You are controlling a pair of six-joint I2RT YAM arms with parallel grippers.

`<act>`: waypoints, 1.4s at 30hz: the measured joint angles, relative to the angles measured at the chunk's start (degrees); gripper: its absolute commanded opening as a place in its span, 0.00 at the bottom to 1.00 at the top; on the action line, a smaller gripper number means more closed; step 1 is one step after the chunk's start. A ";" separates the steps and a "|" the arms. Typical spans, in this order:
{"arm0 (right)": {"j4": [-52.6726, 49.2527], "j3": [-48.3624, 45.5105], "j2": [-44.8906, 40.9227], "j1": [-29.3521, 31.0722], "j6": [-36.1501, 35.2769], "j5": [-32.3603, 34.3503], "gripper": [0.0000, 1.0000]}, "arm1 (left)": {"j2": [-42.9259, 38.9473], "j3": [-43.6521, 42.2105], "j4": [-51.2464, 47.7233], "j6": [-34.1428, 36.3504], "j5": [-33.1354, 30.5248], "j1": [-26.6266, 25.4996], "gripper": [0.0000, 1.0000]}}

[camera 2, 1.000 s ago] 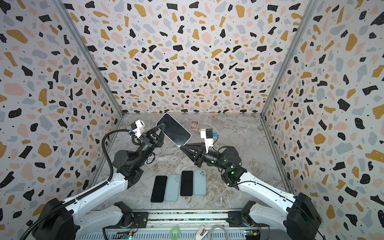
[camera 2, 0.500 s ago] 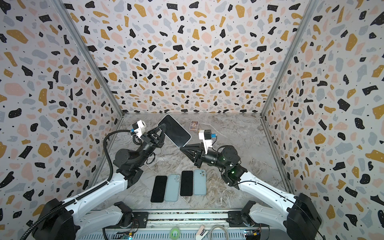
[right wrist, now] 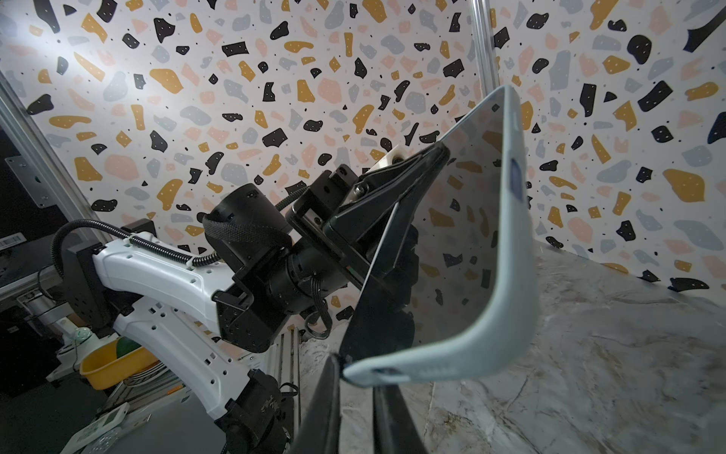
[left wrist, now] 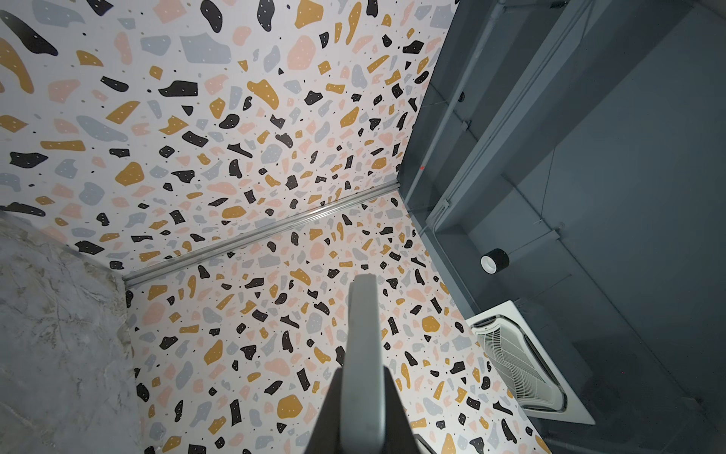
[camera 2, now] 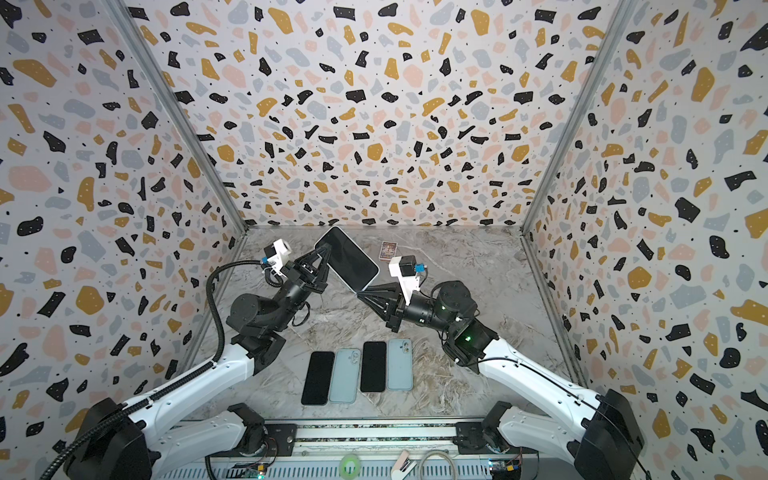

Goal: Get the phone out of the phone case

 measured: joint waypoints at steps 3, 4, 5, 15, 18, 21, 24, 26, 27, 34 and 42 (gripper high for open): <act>-1.86 0.55 0.04 0.00 -2.10 0.37 0.00 | 0.00 0.42 -1.14 0.00 -0.17 0.13 0.00; -2.80 0.66 0.11 0.00 -3.08 0.85 0.00 | 0.00 0.59 -1.75 0.04 -0.31 0.15 0.00; -3.50 0.66 0.22 0.00 -3.82 1.22 0.00 | 0.00 0.68 -2.10 0.13 -0.39 0.15 0.00; -7.06 1.38 1.57 -0.15 -7.41 3.41 0.00 | 0.07 0.68 -5.07 1.31 -1.46 0.37 0.00; -7.52 1.49 1.57 -0.15 -7.54 3.56 0.11 | 0.26 0.72 -5.01 1.36 -1.42 0.37 0.00; -8.28 1.49 1.42 -0.59 -7.34 3.48 0.36 | 0.33 0.76 -5.44 2.75 -0.74 0.37 0.00; -10.16 0.76 0.28 -2.12 -5.68 2.12 0.48 | 0.61 0.90 -6.60 4.11 1.97 0.28 0.00; -10.82 -1.18 -1.86 -3.98 -4.22 1.14 0.56 | 1.01 1.16 -7.41 5.07 3.80 0.70 0.00; -11.02 -2.80 -3.78 -5.40 -3.06 0.96 0.60 | 1.36 1.29 -7.89 5.68 5.03 1.11 0.00; -13.22 -7.76 -13.55 -16.46 4.90 -3.41 0.73 | 7.93 3.78 -5.99 7.74 14.23 2.14 0.00; -8.20 -9.79 -14.71 -22.86 15.74 -12.02 0.74 | 12.98 4.59 2.75 6.36 21.40 2.14 0.00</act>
